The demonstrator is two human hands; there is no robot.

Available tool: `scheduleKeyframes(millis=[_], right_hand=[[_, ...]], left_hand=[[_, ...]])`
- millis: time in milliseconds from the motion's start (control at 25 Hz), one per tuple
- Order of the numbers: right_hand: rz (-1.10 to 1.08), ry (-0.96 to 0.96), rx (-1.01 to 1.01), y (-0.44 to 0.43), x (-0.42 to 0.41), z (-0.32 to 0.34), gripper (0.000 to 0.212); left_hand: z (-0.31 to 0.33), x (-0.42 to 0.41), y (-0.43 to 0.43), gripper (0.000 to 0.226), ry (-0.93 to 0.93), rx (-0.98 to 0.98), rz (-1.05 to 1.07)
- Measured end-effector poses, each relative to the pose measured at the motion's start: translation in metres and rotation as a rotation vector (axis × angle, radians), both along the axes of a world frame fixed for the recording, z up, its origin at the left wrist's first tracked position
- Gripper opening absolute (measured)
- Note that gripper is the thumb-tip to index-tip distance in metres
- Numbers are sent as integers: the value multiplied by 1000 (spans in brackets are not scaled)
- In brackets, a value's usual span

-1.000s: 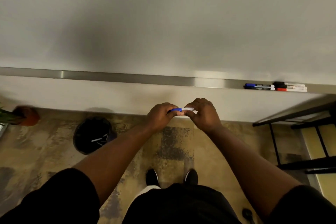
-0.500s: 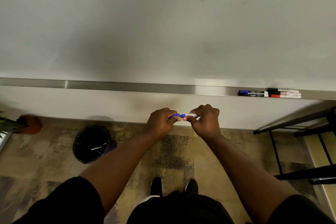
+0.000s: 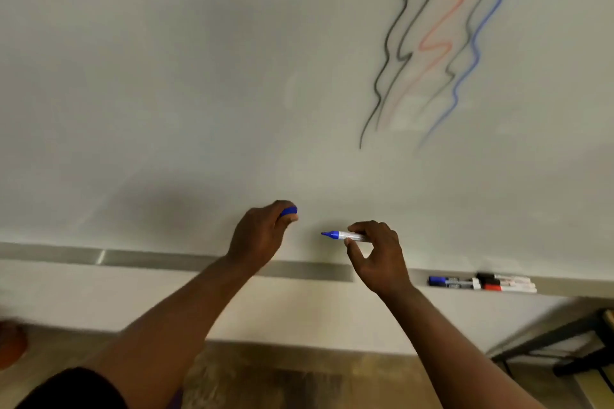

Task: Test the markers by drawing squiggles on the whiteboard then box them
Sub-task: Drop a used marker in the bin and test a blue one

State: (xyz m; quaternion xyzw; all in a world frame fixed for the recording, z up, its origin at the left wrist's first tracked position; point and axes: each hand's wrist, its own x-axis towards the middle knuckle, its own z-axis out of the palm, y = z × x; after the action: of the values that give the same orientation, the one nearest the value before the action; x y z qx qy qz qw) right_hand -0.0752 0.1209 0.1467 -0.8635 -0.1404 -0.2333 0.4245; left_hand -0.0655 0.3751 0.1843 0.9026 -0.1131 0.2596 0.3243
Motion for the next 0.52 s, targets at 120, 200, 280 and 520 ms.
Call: scheduleKeyframes(millis=[120, 200, 280, 520], right_hand=[[-67, -111, 34, -4, 28, 62, 21], [-120, -201, 69, -6, 42, 105, 21], [-166, -327, 96, -9, 54, 151, 18], [-269, -641, 156, -3, 79, 282, 16]], left_hand=[[75, 47, 9, 21, -349, 104, -108], [130, 77, 12, 23, -590, 236, -81], [193, 107, 13, 25, -774, 324, -12], [347, 156, 1, 36, -956, 463, 56]])
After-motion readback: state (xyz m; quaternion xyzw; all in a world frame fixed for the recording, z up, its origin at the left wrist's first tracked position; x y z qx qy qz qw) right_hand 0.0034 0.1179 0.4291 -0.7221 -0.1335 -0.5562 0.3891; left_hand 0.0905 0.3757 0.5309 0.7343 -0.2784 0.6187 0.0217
